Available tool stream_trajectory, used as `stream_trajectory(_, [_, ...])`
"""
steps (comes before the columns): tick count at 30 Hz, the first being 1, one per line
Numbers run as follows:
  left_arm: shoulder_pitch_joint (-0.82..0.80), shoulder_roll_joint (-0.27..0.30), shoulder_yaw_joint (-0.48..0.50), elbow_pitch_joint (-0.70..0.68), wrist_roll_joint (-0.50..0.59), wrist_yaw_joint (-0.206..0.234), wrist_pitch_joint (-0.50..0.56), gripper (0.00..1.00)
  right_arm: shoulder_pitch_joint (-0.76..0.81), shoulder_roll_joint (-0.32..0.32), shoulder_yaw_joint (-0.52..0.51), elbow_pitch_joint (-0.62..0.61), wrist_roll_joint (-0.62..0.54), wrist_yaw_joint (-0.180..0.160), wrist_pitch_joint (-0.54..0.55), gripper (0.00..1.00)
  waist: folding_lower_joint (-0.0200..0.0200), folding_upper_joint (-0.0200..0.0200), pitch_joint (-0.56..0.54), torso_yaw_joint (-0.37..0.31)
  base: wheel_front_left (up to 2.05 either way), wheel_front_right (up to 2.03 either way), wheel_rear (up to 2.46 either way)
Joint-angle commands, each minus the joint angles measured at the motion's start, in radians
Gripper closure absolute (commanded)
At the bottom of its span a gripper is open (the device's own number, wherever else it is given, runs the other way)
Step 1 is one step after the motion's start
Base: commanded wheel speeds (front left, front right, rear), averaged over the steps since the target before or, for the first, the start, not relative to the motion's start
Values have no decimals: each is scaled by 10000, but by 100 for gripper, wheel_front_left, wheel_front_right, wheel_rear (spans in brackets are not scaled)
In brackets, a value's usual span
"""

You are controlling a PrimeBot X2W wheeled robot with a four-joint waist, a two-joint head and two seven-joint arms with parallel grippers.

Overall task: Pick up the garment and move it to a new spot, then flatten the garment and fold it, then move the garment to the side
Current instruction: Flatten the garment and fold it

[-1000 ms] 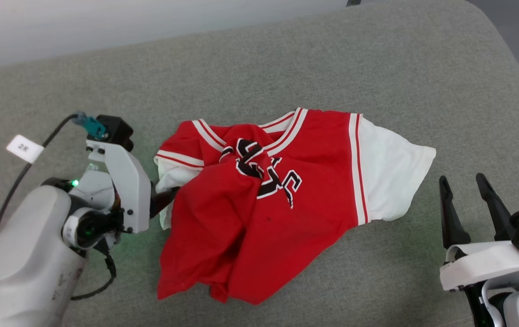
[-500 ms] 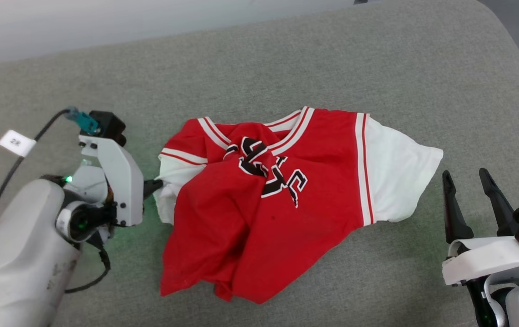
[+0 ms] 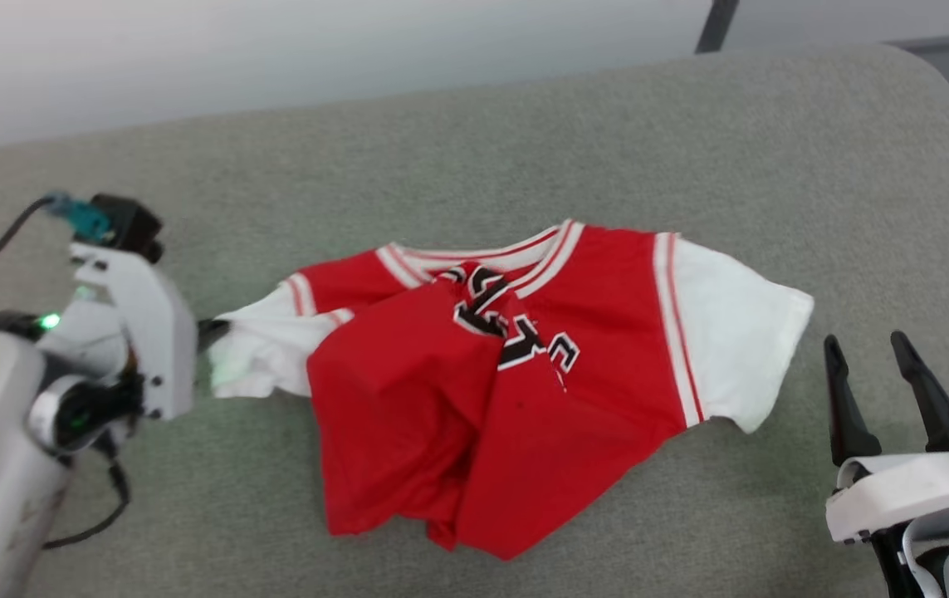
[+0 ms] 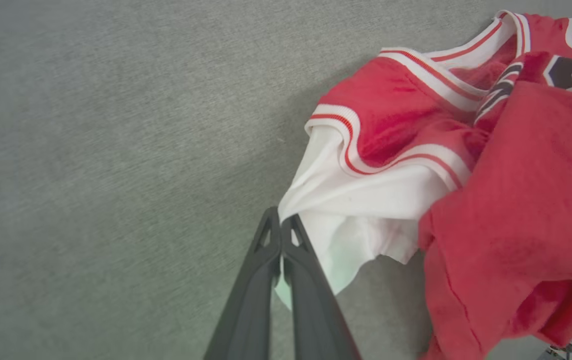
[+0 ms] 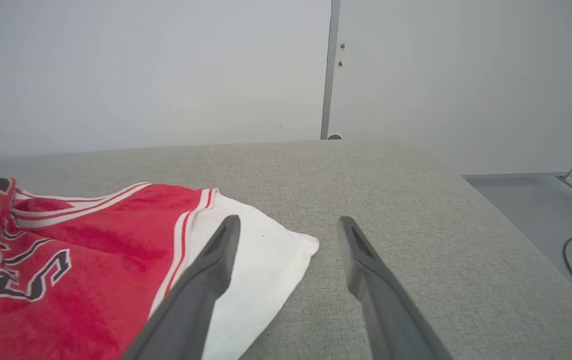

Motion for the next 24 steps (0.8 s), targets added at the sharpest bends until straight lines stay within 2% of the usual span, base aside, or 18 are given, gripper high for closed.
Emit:
stream_trajectory(1, [211, 201, 91, -102, 66, 83, -83, 100, 129, -41, -29, -36, 6, -6, 51, 0, 0, -1, -244, 231, 0, 0, 0])
stream_trajectory(6, [783, 929, 290, -398, 187, 82, -423, 100, 292, -71, 7, -107, 48, -6, 184, 0, 0, -1, -416, 335, 0, 0, 0])
stream_trajectory(10, [1295, 937, 454, -373, -93, 180, -667, 100, 408, -97, 3, -163, 96, -6, 232, 0, 0, -1, -503, 398, 0, 0, 0])
stream_trajectory(15, [1760, 645, 422, -70, -228, 204, -1030, 100, 506, -97, 42, -211, 146, -6, 350, 0, 0, -1, -596, 425, 0, 0, 0])
stream_trajectory(16, [1802, 580, 403, 5, -211, 190, -1120, 72, 508, -92, 56, -230, 151, -6, 370, 0, 0, -1, -610, 428, 0, 0, 0])
stream_trajectory(17, [1840, 493, 410, 84, -274, 176, -1203, 58, 526, -83, 73, -240, 158, -6, 397, 0, 0, -1, -624, 429, 0, 0, 0])
stream_trajectory(18, [1864, 433, 401, 154, -311, 162, -1260, 16, 551, -78, 83, -259, 169, -6, 425, 0, 0, -1, -635, 429, 0, 0, 0])
stream_trajectory(19, [1885, 411, 373, 220, -316, 149, -1300, 0, 582, -76, 88, -292, 174, -6, 471, 0, 0, -1, -648, 431, 0, 0, 0])
stream_trajectory(24, [1891, 528, 337, 271, -373, 249, -1051, 0, 716, -59, 113, -392, 192, -6, 585, 0, 0, -1, -693, 476, 0, 0, 0])
